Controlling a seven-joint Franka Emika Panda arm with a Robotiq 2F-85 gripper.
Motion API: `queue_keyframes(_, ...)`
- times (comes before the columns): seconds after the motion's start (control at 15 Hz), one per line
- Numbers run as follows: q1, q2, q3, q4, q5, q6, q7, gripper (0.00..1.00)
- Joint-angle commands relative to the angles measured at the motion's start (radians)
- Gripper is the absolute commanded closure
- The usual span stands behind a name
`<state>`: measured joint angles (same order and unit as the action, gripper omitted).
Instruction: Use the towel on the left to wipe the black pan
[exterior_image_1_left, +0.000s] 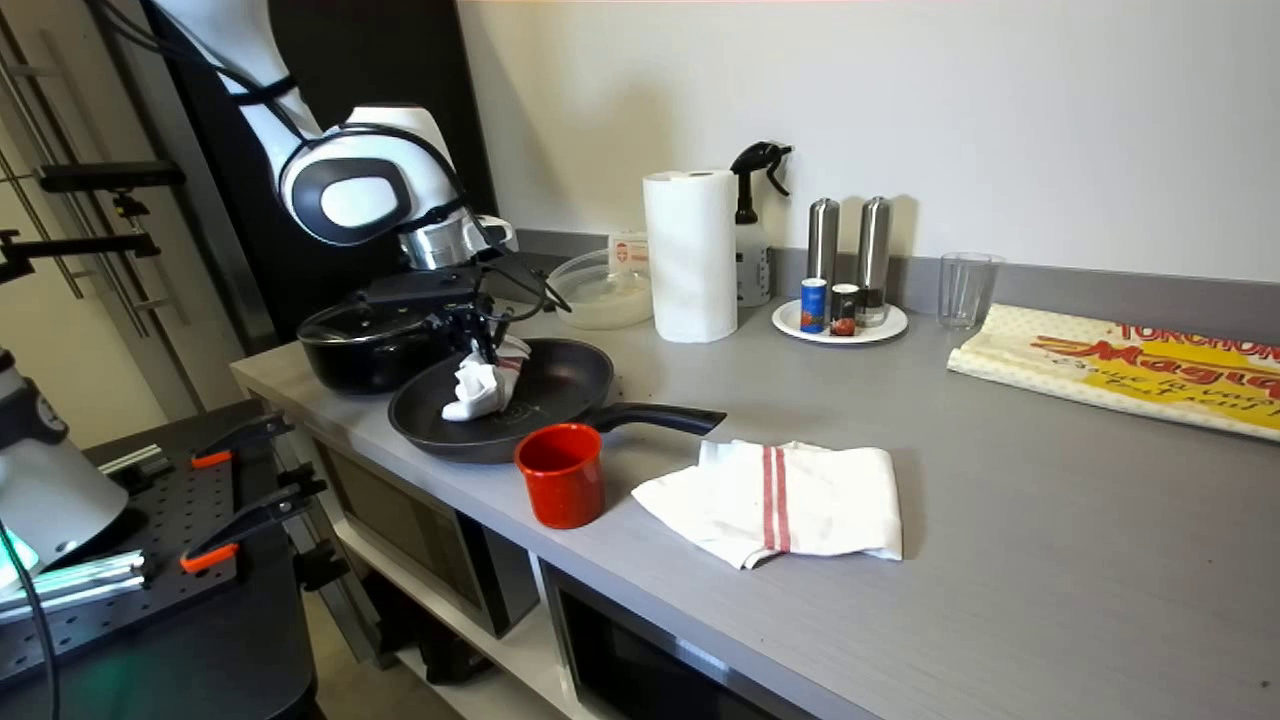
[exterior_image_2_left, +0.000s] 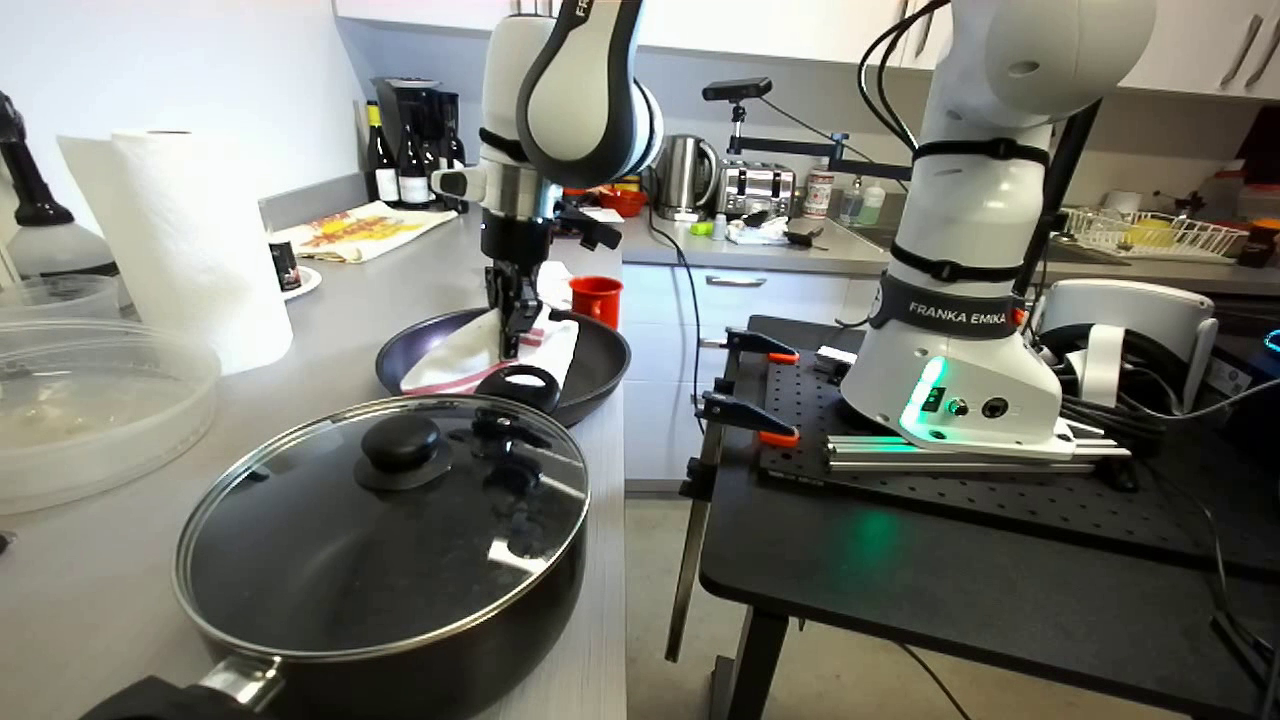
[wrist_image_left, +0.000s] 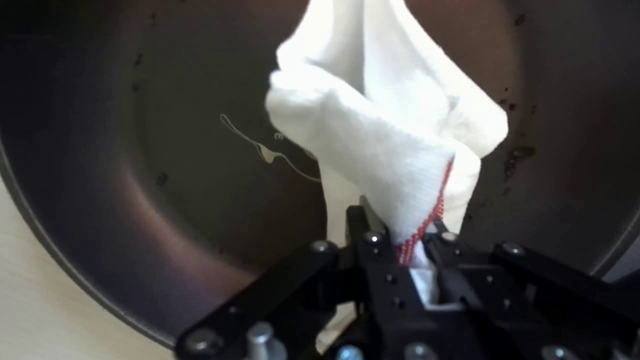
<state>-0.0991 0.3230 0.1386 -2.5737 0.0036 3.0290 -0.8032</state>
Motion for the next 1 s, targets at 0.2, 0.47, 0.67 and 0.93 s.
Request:
queue_keyframes(0.2,0.027,0.162,-0.002,0.106,-0.145,-0.008,0.072,0.96)
queue_keyframes(0.47,0.049,0.196,0.006,0.120,-0.197,-0.009,0.091,0.96)
queue_keyframes(0.67,0.049,0.183,0.028,0.099,-0.217,-0.006,0.089,0.96)
queue_keyframes(0.93,0.055,0.183,0.031,0.100,-0.225,-0.001,0.097,0.96)
